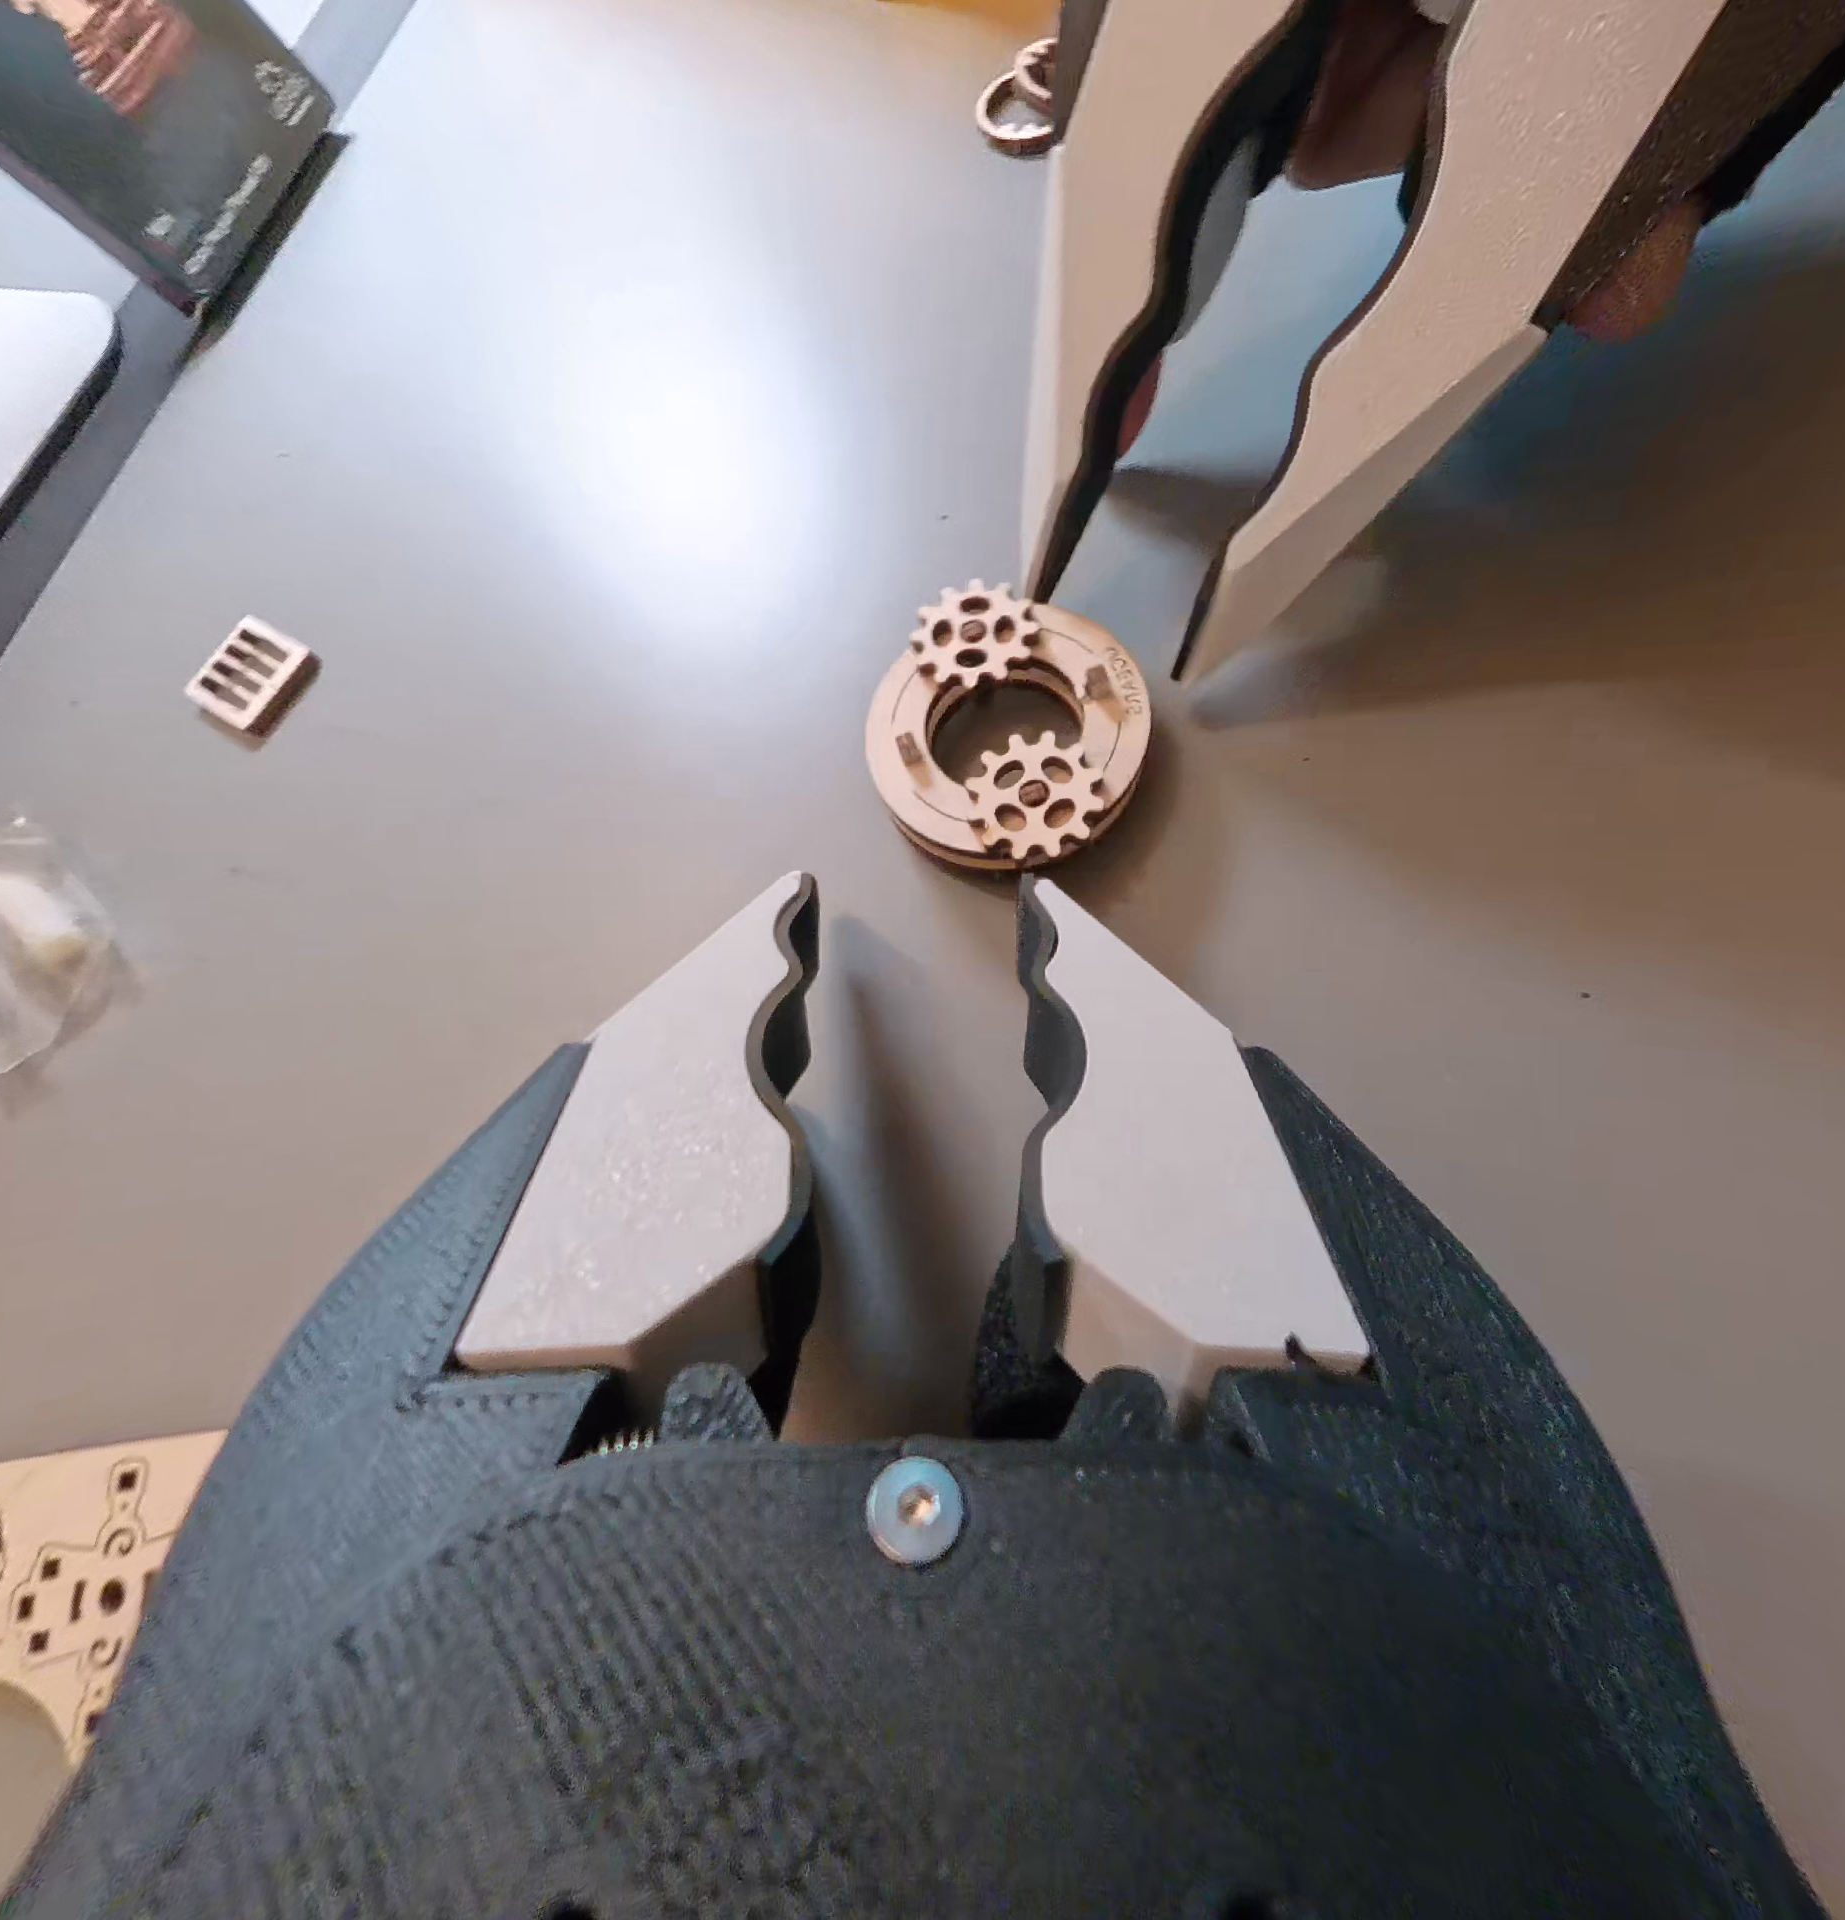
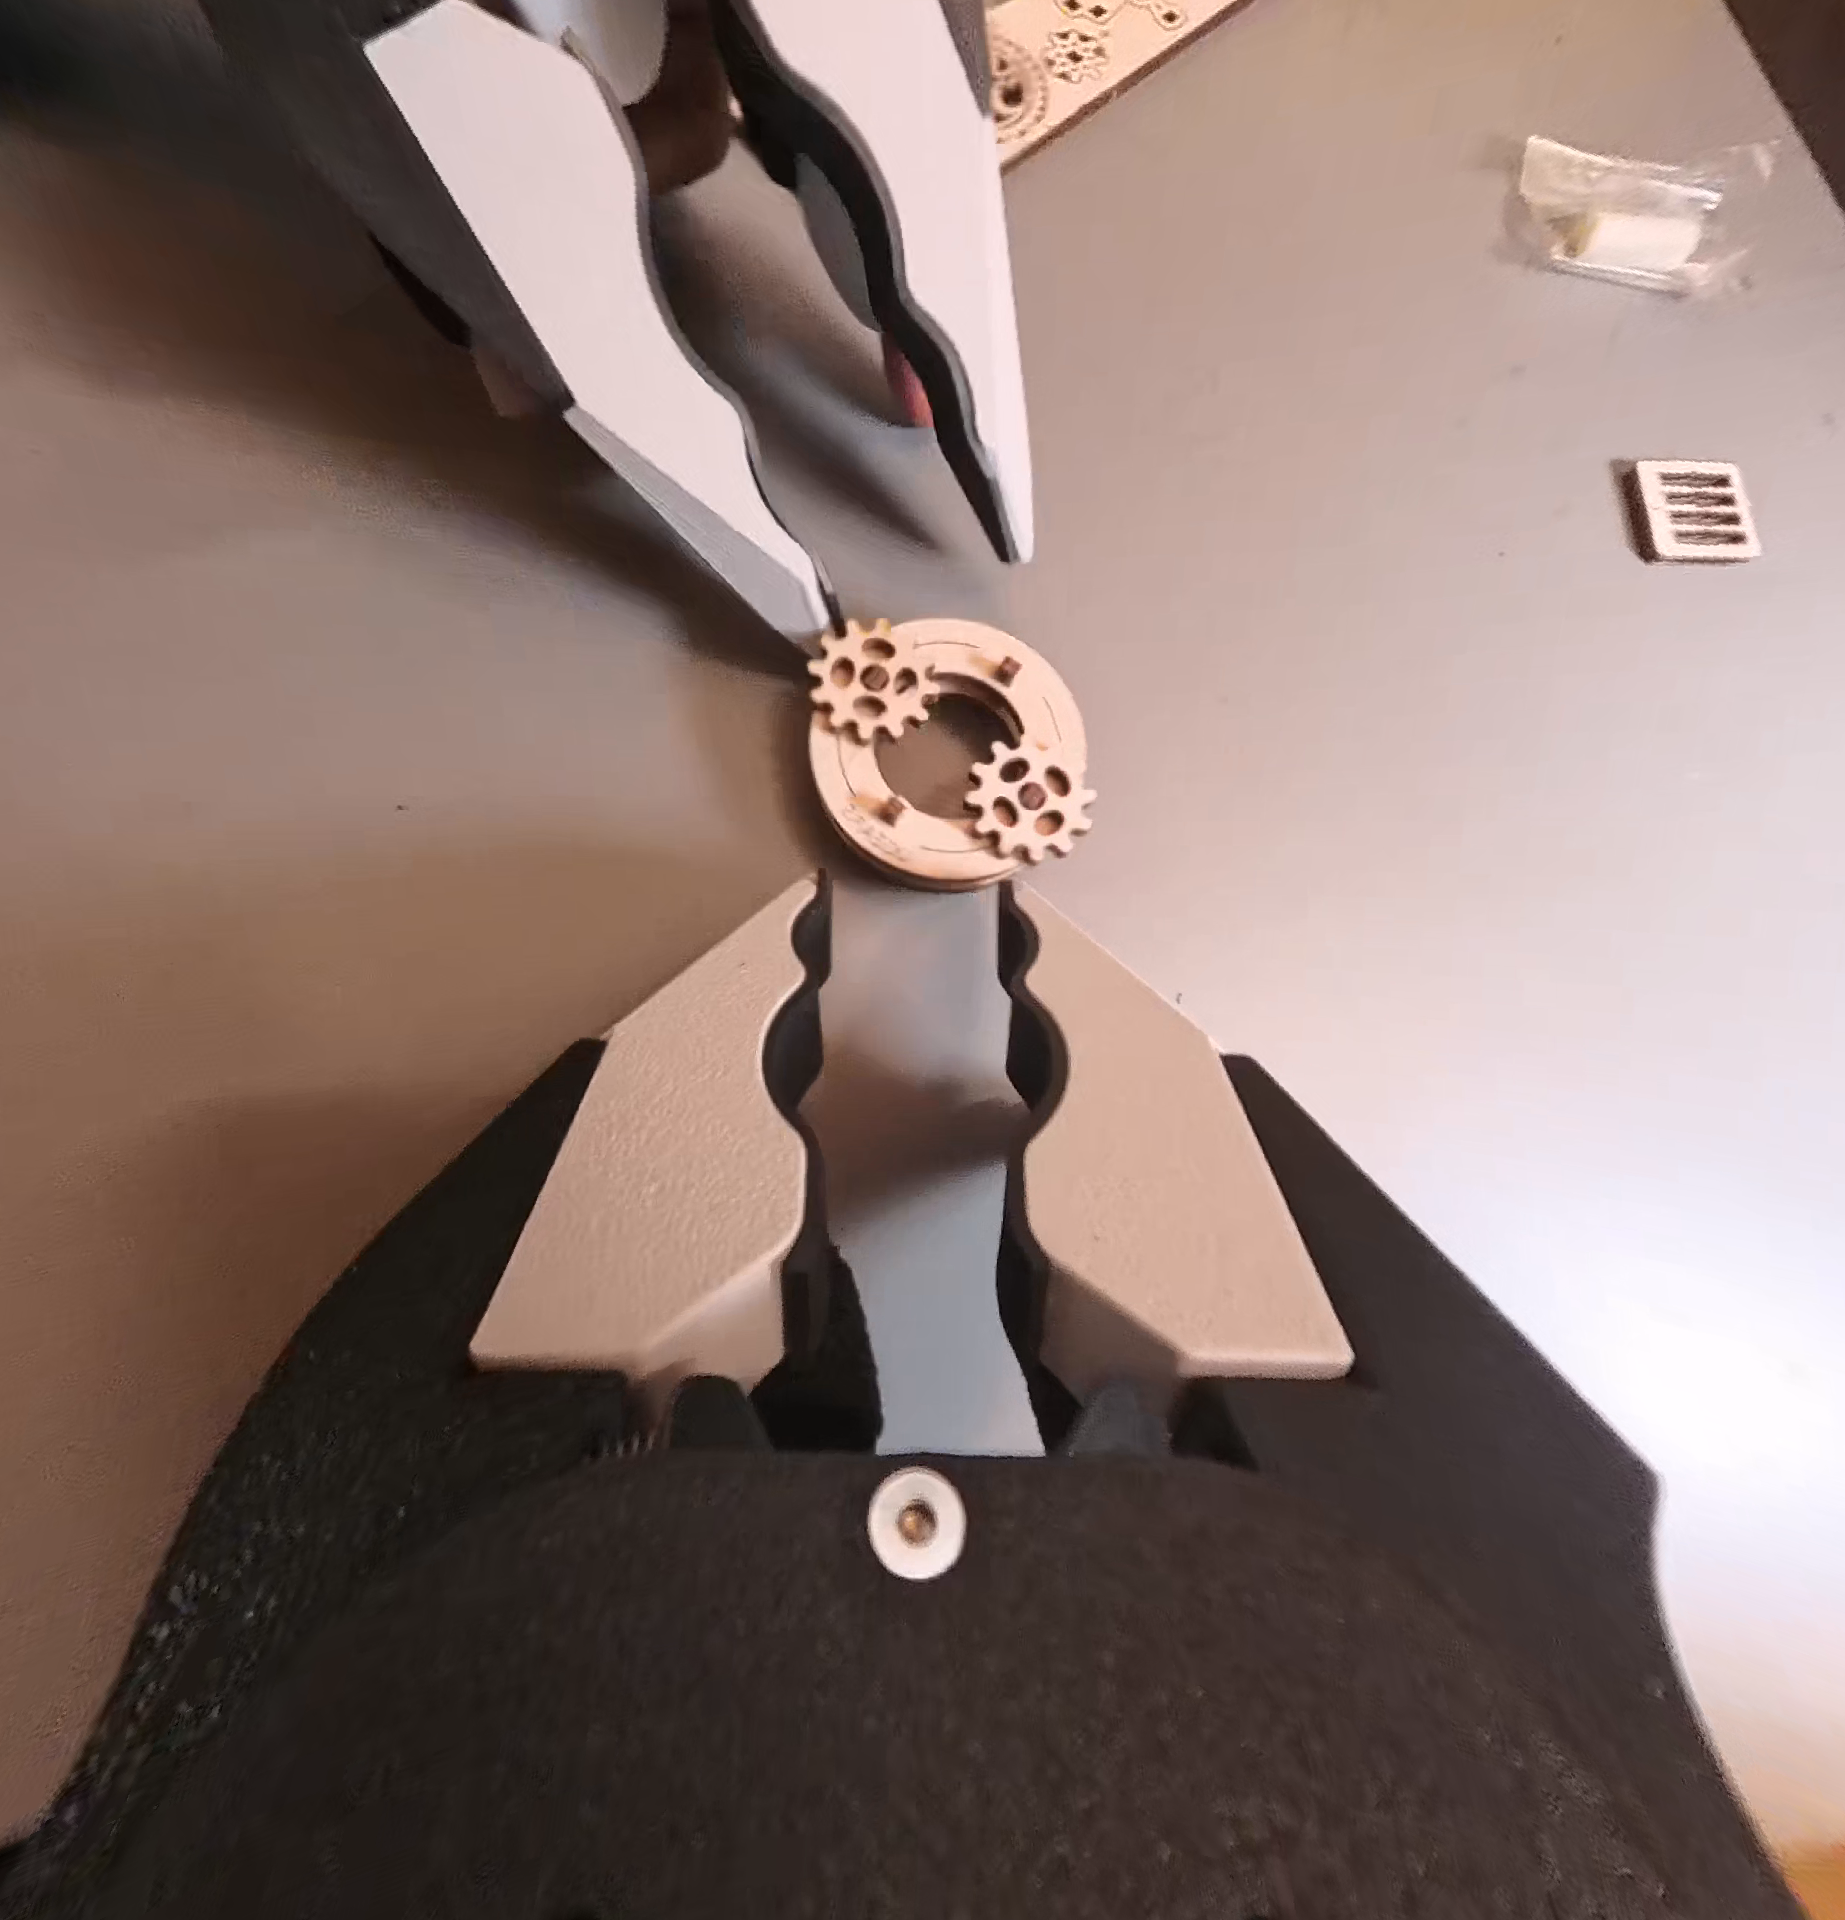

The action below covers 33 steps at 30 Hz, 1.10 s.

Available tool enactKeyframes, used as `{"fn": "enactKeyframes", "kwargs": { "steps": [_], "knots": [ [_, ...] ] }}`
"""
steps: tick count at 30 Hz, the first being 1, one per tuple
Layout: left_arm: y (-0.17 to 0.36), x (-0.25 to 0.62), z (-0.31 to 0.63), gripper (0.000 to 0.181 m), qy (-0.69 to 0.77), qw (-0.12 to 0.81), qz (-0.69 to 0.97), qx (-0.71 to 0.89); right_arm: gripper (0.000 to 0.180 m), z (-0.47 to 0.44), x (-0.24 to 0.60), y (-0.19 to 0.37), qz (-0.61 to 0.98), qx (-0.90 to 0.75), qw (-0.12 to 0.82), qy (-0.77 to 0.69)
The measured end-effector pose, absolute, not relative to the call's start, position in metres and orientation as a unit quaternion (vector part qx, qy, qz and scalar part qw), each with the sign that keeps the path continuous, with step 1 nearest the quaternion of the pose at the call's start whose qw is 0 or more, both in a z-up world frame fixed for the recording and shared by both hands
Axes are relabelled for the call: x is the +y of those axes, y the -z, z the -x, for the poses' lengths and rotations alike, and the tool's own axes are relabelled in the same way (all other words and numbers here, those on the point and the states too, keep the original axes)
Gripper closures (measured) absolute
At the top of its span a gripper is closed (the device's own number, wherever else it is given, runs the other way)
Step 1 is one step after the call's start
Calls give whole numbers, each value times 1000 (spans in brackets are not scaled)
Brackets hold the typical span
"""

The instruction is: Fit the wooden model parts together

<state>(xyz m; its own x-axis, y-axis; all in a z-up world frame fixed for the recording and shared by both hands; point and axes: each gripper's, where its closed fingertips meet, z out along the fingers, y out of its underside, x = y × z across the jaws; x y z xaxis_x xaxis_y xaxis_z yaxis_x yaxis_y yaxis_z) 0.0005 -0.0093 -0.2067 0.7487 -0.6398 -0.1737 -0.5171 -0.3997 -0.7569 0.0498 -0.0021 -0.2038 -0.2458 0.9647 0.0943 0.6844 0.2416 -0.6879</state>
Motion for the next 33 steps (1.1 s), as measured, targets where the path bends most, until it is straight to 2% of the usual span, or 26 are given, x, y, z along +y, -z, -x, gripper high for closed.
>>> {"fn": "enactKeyframes", "kwargs": {
  "steps": [3, 6, 9, 12, 15, 19, 31, 33],
  "knots": [
    [204, -13, -1, 137, 83, 428, 830, 347, 160, -48, 0, 202, 567, -731, 268, -269],
    [197, -17, -10, 122, 108, 440, 820, 351, 160, -48, -1, 199, 565, -730, 275, -269],
    [194, -13, -21, 114, 121, 442, 815, 355, 160, -52, -2, 198, 557, -740, 270, -262],
    [198, -7, -28, 115, 114, 429, 817, 369, 158, -57, 1, 189, 554, -741, 277, -259],
    [205, 0, -26, 129, 87, 418, 822, 377, 156, -60, 7, 167, 556, -727, 305, -264],
    [205, 5, -25, 129, 83, 417, 821, 381, 156, -66, 13, 151, 574, -695, 331, -279],
    [204, 31, 2, 129, 25, 426, 843, 328, 150, -84, 28, 155, 613, -625, 401, -272],
    [204, 32, 3, 123, 22, 432, 842, 323, 150, -79, 29, 149, 604, -607, 420, -300]
  ]
}}
